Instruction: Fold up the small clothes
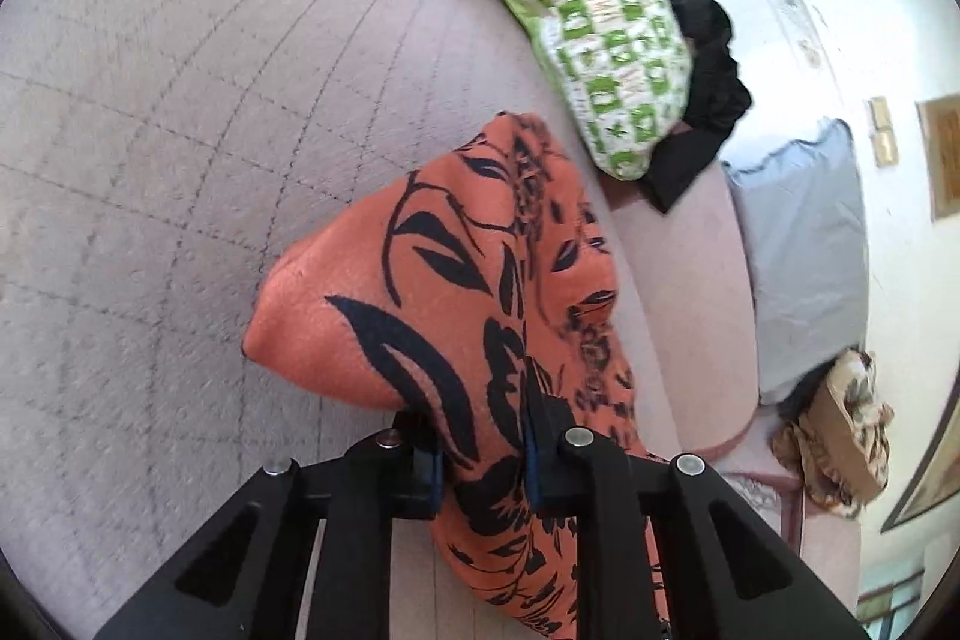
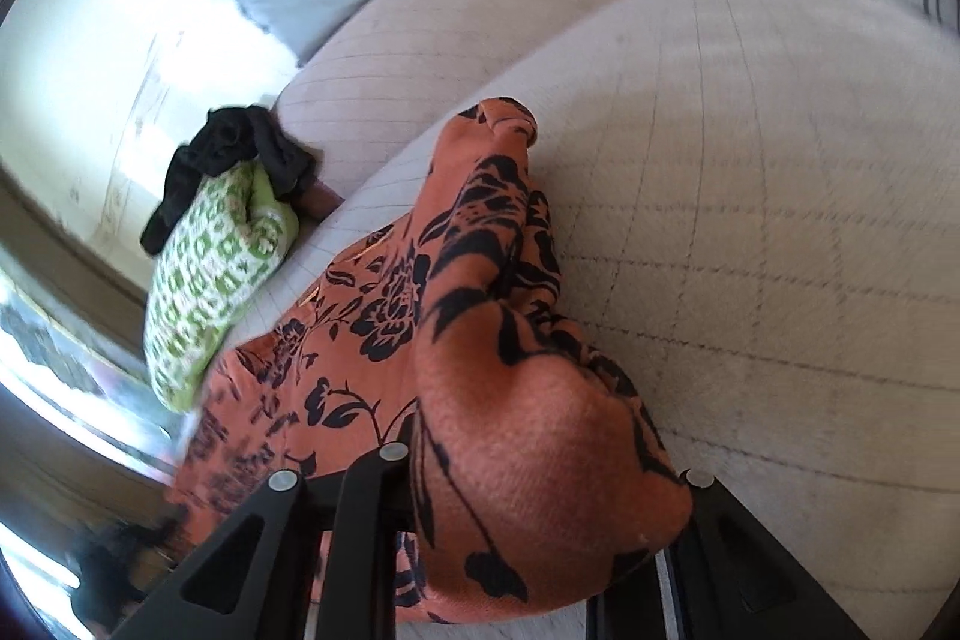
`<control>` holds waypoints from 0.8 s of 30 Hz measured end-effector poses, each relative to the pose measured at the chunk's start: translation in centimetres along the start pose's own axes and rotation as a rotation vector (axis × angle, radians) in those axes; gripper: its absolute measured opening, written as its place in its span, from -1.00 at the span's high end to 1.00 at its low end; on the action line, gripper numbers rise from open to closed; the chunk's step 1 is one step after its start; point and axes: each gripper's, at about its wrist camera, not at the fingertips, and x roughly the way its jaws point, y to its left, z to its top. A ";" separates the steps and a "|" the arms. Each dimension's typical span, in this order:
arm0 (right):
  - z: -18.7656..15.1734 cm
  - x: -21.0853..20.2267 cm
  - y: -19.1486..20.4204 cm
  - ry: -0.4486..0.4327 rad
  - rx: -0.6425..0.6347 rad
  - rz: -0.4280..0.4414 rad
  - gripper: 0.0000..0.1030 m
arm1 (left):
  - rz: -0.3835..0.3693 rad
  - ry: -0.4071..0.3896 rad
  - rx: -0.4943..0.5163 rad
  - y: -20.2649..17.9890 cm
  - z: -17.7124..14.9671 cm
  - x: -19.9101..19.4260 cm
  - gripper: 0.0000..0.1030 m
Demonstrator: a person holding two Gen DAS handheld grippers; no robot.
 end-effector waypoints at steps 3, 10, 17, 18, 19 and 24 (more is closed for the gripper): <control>-0.7 -2.1 -0.3 0.013 0.002 -0.017 0.60 | 0.000 0.012 0.028 0.7 -1.3 -2.2 0.62; -4.2 -5.7 -3.0 0.144 0.036 -0.038 0.50 | 0.066 0.083 0.023 6.9 -4.5 -5.9 0.60; -3.5 -11.4 -7.7 0.068 0.223 -0.118 -0.15 | 0.085 -0.051 0.052 9.0 -2.6 -12.1 0.65; -3.3 -12.8 -7.6 0.022 0.201 -0.125 -0.16 | 0.087 -0.075 0.095 8.2 -2.4 -12.8 0.65; -2.9 -13.6 -6.8 -0.008 0.167 -0.115 -0.16 | 0.079 -0.086 0.144 7.2 -2.4 -13.3 0.65; -2.2 -12.7 0.5 0.033 -0.110 0.001 0.04 | 0.039 -0.062 0.345 1.5 -3.9 -11.8 0.61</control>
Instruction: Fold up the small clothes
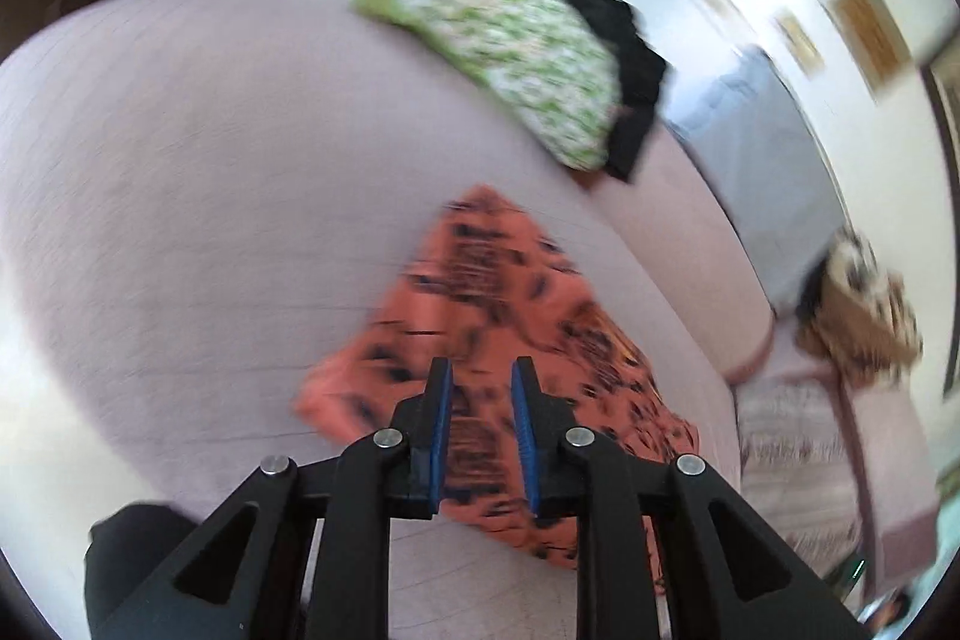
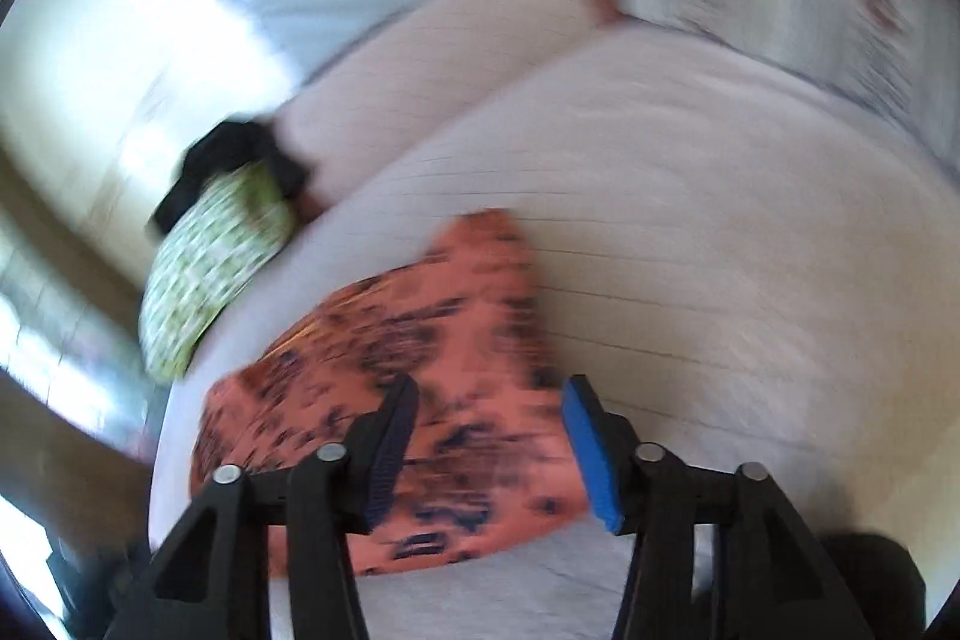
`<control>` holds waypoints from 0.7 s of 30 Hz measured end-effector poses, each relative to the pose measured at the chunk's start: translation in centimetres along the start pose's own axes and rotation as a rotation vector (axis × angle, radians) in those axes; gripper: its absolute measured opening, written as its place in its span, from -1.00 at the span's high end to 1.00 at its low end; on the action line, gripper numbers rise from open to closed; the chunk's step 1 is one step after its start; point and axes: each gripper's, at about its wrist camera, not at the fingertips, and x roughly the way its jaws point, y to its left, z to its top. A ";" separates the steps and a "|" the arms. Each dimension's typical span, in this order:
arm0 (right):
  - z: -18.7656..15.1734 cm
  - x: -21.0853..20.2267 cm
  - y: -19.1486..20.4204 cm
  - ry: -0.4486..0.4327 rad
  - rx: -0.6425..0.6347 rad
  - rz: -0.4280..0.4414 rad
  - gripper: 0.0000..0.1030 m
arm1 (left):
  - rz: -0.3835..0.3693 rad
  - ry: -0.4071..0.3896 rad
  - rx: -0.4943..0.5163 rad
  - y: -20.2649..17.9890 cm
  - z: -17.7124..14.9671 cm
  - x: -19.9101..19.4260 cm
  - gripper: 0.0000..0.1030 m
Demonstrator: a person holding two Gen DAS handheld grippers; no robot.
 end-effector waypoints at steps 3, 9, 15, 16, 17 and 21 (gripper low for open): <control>0.1 3.7 4.8 0.128 -0.094 0.077 0.07 | 0.022 0.054 0.050 -1.9 -0.1 3.3 0.61; -1.5 11.3 10.5 0.352 -0.216 0.095 0.07 | 0.152 0.194 -0.058 1.7 0.4 8.8 0.62; 1.7 19.7 11.6 0.338 -0.259 -0.020 0.16 | 0.148 0.194 -0.020 2.7 1.0 9.2 0.67; 2.5 20.8 11.1 0.327 -0.247 -0.047 0.30 | 0.144 0.191 -0.008 2.7 1.0 9.2 0.67; 3.2 22.0 10.4 0.321 -0.229 -0.057 0.42 | 0.142 0.189 0.005 2.5 1.0 9.2 0.72; 6.9 24.2 8.0 0.290 -0.113 -0.030 0.64 | 0.153 0.167 0.062 3.0 0.7 9.3 0.95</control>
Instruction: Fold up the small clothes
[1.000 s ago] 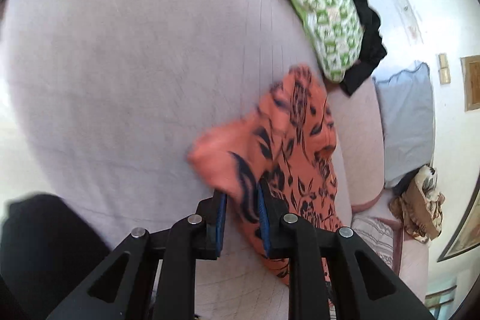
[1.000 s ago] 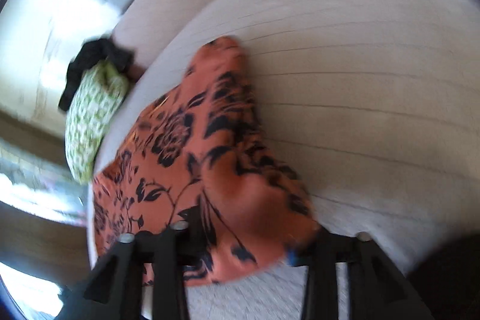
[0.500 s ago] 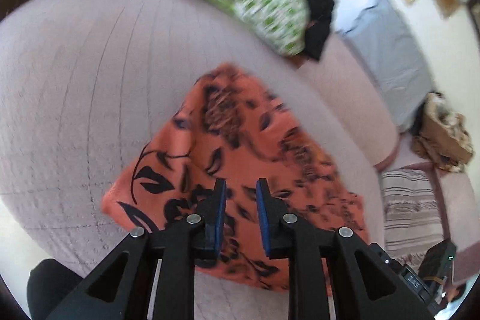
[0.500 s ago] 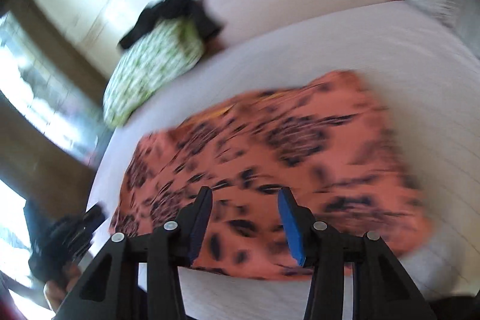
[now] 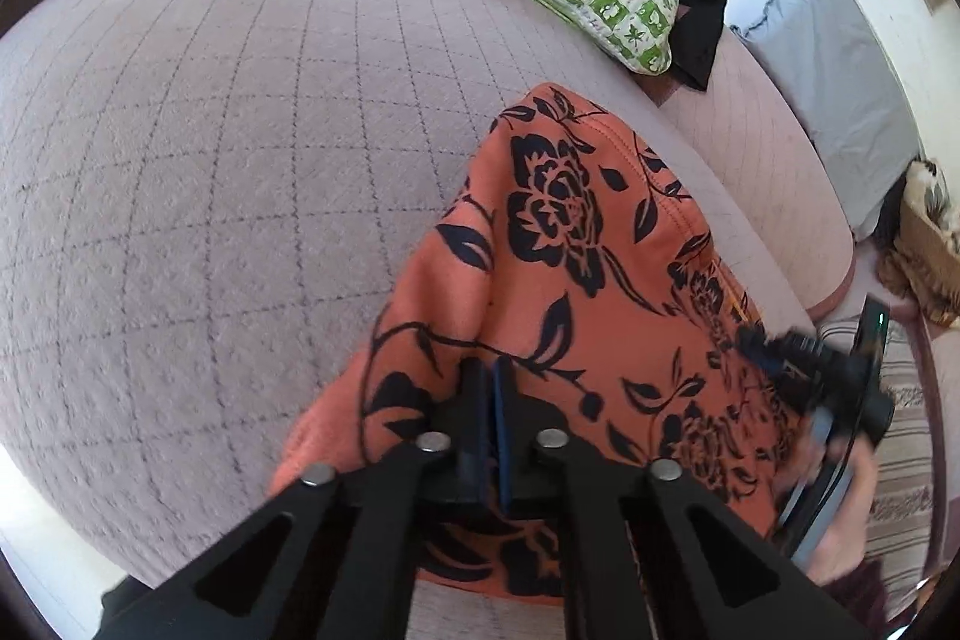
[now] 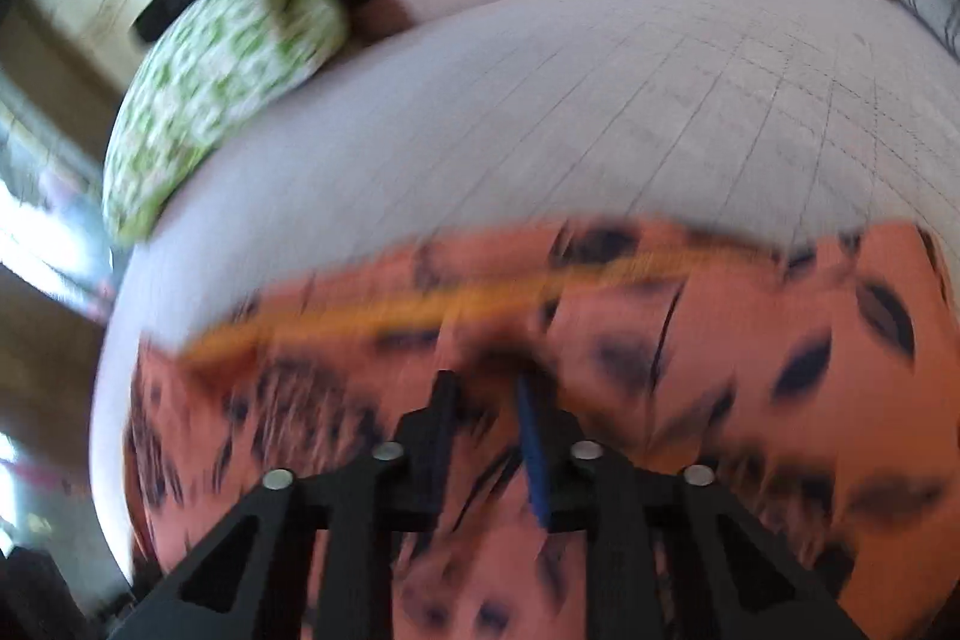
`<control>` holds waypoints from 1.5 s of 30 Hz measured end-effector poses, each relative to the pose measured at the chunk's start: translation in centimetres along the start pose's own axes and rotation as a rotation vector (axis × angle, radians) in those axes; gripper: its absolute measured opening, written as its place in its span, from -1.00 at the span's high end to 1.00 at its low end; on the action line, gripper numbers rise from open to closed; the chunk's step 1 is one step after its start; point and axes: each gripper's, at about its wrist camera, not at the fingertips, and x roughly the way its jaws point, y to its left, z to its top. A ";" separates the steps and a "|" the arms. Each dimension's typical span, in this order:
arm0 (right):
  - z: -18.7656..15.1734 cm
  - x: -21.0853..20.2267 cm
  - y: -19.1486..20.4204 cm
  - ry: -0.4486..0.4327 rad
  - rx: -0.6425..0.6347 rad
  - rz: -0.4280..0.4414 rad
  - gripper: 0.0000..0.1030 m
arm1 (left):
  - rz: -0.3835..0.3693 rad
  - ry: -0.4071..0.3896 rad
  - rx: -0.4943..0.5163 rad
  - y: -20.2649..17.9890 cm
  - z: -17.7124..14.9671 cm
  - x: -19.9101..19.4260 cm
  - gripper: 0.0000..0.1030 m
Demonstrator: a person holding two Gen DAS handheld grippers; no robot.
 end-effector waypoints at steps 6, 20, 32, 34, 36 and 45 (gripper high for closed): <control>2.9 -1.0 -5.0 -0.075 0.126 -0.058 0.70 | -0.033 0.008 -0.056 1.0 0.1 -0.6 0.95; -2.6 -9.9 -10.2 0.017 0.138 -0.133 0.61 | 0.006 0.092 -0.278 3.8 -4.4 -5.1 0.04; -9.9 -14.1 3.5 -0.080 -0.264 0.355 0.60 | -0.115 -0.019 -0.363 0.9 -2.9 -1.2 -0.43; -10.9 -12.7 5.1 -0.025 -0.286 0.363 0.60 | -0.128 -0.044 -0.346 0.7 -2.8 -1.0 -0.43; -11.6 -9.7 6.0 0.070 -0.282 0.321 0.60 | -0.129 -0.084 -0.313 0.5 -3.0 -1.1 -0.16; -10.9 -4.6 3.6 0.260 -0.141 0.294 0.77 | -0.099 -0.051 -0.334 1.4 -2.3 0.2 0.35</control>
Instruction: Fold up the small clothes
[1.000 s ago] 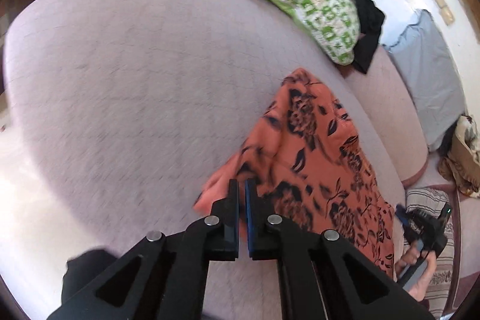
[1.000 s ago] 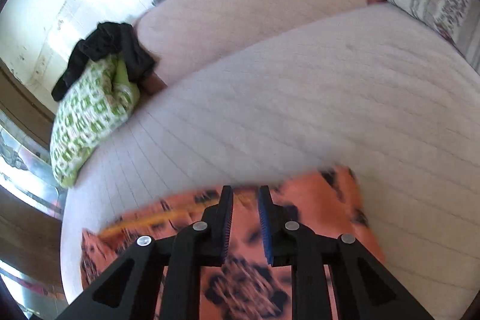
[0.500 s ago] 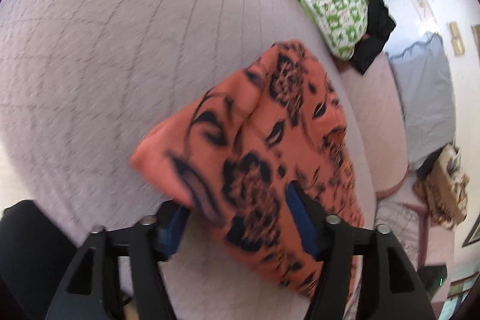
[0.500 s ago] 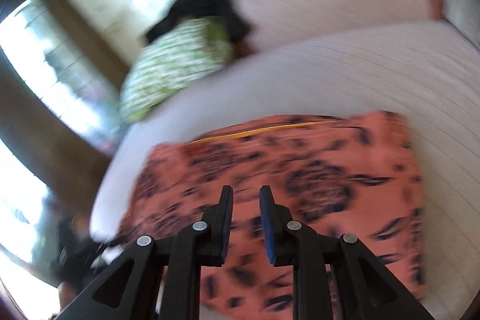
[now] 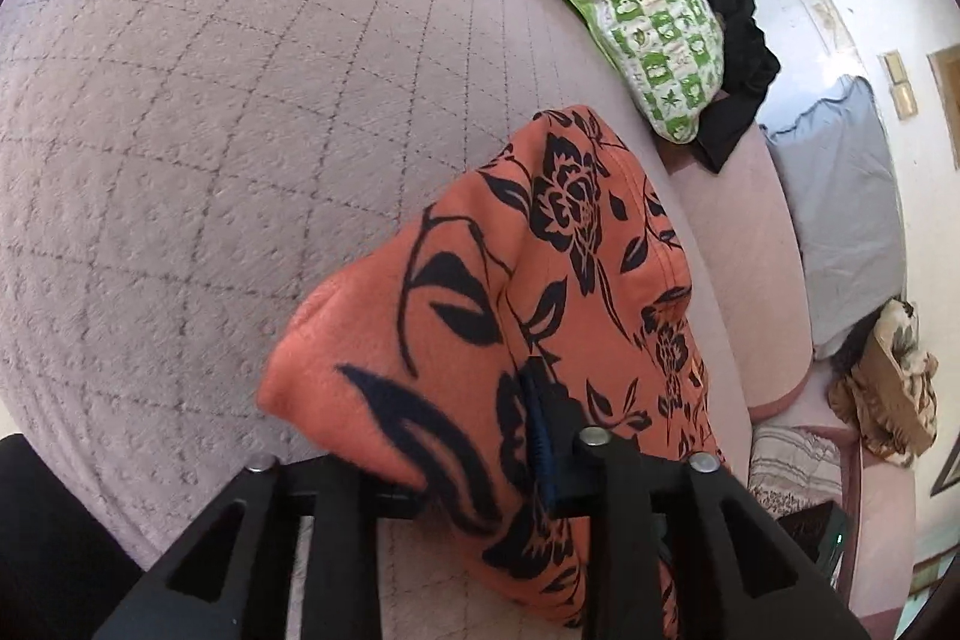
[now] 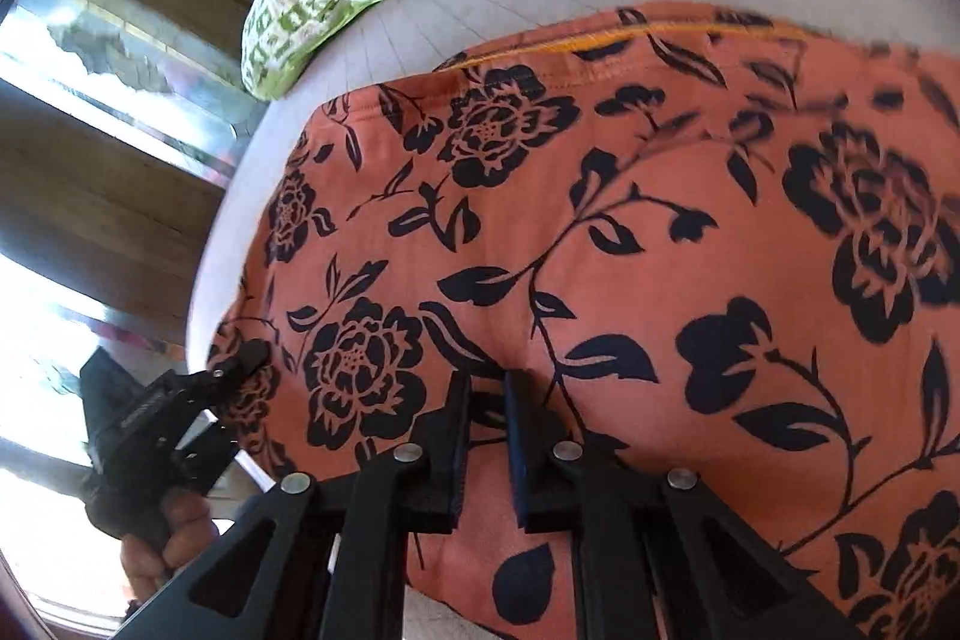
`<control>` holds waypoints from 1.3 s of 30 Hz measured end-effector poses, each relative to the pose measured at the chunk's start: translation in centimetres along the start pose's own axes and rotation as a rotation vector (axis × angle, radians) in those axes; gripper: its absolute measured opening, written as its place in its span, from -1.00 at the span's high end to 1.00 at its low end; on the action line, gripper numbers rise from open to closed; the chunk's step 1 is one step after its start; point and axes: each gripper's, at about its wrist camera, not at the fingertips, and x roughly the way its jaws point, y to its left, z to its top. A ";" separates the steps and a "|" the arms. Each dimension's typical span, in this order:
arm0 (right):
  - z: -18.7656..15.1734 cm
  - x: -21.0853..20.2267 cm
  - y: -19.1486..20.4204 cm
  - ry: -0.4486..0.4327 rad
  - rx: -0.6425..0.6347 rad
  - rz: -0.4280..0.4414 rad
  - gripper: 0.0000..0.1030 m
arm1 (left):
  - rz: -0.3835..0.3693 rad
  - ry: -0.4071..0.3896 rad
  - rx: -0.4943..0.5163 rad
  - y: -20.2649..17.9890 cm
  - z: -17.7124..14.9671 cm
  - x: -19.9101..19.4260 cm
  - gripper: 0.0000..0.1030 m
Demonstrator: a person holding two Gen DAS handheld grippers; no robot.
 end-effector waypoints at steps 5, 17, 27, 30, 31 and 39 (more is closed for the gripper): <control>-0.2 -5.4 0.2 -0.188 -0.033 0.022 0.68 | 0.076 -0.027 0.071 -1.9 -0.2 0.4 0.57; 2.2 -8.1 -5.3 -0.173 0.120 0.069 0.60 | 0.100 -0.170 0.497 -12.9 -3.7 -3.2 0.67; 1.6 -14.4 -13.5 -0.332 0.356 0.273 -0.08 | 0.066 0.013 1.022 -25.9 -17.9 3.7 0.47; 1.5 -13.9 -15.2 -0.302 0.442 0.354 -0.36 | 0.019 0.207 1.040 -25.3 -20.1 5.8 0.16; 1.2 -13.8 -15.5 -0.287 0.455 0.358 -0.36 | -0.007 0.239 1.024 -24.8 -20.0 5.7 0.15; 3.5 -10.5 -13.8 -0.211 0.447 0.282 -0.36 | -0.090 0.085 0.863 -19.1 -11.1 -0.2 -0.50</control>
